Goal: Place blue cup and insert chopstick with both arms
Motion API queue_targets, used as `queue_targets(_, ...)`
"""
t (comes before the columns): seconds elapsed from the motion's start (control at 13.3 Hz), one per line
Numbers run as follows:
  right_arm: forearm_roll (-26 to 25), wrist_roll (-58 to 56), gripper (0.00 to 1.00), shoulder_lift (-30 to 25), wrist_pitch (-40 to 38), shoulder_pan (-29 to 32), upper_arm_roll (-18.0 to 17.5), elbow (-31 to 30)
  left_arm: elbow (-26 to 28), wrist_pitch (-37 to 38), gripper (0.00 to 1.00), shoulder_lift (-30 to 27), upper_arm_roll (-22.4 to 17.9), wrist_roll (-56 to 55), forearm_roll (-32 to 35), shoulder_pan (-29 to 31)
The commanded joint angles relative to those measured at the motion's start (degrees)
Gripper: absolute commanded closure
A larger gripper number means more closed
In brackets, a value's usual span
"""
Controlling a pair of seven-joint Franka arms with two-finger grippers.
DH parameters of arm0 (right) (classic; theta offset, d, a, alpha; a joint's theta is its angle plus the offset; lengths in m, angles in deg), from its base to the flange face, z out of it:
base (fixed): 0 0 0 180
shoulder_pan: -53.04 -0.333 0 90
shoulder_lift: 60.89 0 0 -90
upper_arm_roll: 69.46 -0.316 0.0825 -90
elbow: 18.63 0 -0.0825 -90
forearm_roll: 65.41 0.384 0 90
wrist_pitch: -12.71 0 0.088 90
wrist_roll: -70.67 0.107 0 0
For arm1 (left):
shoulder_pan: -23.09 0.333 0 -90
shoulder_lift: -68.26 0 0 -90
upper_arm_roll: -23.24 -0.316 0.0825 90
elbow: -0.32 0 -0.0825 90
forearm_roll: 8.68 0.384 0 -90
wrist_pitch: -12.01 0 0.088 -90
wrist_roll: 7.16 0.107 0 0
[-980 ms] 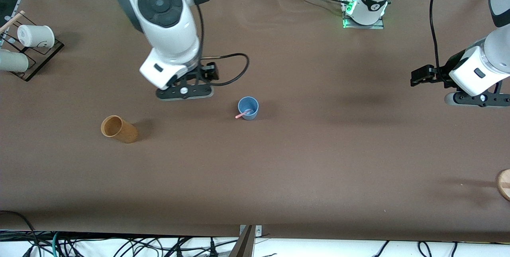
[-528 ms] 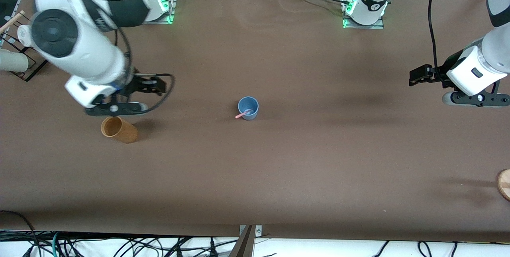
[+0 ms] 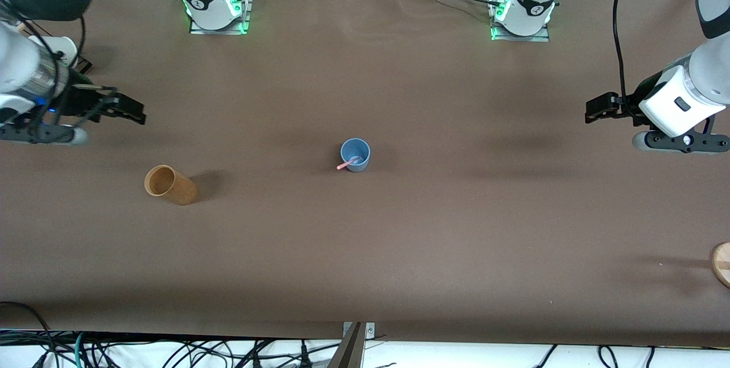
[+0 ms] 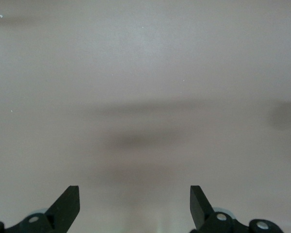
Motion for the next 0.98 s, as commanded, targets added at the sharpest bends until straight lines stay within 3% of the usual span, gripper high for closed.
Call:
queue_targets(0.0, -0.98, -1.36, 0.0, -4.34, 0.77, 4.33, -3.24, -2.76, 0.34, -0.28, 0.0, -0.43, -0.04, 1.24, 0.7, -0.08)
queue_targets(0.15, -3.0, -1.8, 0.0, -5.31, -0.72, 5.74, -4.48, -2.76, 0.34, -0.28, 0.0, -0.43, -0.04, 1.24, 0.7, 0.28)
queue_targets(0.9, -2.39, -1.36, 0.0, -4.26, 3.23, 6.09, -4.57, -3.37, 0.34, -0.28, 0.0, -0.43, -0.04, 1.24, 0.7, 0.01)
